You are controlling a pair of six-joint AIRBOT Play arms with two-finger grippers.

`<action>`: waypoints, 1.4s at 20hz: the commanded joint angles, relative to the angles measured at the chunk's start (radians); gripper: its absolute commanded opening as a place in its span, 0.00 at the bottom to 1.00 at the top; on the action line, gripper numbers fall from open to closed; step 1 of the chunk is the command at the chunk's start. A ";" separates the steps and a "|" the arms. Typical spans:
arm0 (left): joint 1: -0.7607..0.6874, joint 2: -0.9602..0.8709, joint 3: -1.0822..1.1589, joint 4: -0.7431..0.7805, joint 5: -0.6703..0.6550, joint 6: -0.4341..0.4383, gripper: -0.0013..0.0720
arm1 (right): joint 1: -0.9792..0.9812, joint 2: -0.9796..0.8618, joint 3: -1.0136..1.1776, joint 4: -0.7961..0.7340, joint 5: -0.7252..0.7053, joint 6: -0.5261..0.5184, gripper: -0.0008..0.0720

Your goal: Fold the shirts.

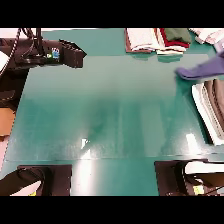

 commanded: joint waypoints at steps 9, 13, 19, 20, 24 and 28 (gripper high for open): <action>0.000 0.000 0.000 -0.007 -0.001 -0.005 0.06 | -0.159 0.132 0.002 0.164 -0.202 0.000 0.04; 0.000 0.000 0.000 -0.006 -0.003 -0.004 0.06 | -0.161 0.203 0.002 0.163 -0.193 -0.021 0.04; 0.000 0.000 0.000 -0.006 -0.009 0.014 0.06 | -0.217 0.275 -0.021 -0.093 0.010 -0.045 0.04; 0.000 0.000 0.000 -0.006 -0.012 0.022 0.06 | -0.233 0.300 -0.050 -0.140 0.014 -0.046 0.04; 0.000 0.000 0.000 -0.006 -0.024 0.030 0.06 | -0.319 0.434 -0.260 -0.321 0.018 -0.064 0.04; 0.000 0.000 0.000 -0.006 -0.024 0.030 0.06 | -0.420 0.543 -0.500 -0.361 0.026 -0.083 0.04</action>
